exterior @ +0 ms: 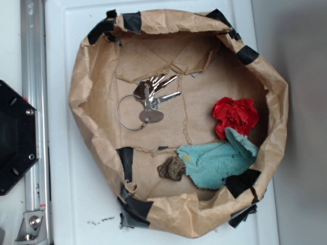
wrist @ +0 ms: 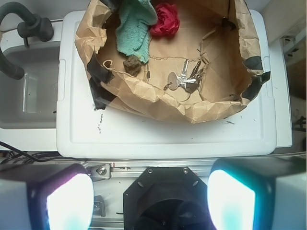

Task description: Grab the blue cloth.

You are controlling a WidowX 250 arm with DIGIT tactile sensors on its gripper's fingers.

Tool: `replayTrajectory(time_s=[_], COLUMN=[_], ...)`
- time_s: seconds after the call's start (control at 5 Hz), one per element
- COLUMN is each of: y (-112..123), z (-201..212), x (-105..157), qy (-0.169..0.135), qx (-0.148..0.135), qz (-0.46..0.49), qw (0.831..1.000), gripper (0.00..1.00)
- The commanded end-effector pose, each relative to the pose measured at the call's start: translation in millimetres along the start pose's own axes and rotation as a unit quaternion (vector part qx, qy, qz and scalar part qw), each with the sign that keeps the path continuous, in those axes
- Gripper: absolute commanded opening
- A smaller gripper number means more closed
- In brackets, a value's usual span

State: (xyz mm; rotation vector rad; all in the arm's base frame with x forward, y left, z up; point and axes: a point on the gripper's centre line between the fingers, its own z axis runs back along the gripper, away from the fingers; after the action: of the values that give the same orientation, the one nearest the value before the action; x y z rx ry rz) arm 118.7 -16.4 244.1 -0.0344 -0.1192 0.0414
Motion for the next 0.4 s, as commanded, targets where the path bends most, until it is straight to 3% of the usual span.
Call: replayTrajectory(time_s=[0.0, 0.2], y=[0, 14], z=[0, -48], x=[0, 38], qy=[0.0, -0.023], qx=[0.0, 0.034], qz=[0.0, 0.05], qw=[1.0, 0.998], gripper=[1.0, 1.0])
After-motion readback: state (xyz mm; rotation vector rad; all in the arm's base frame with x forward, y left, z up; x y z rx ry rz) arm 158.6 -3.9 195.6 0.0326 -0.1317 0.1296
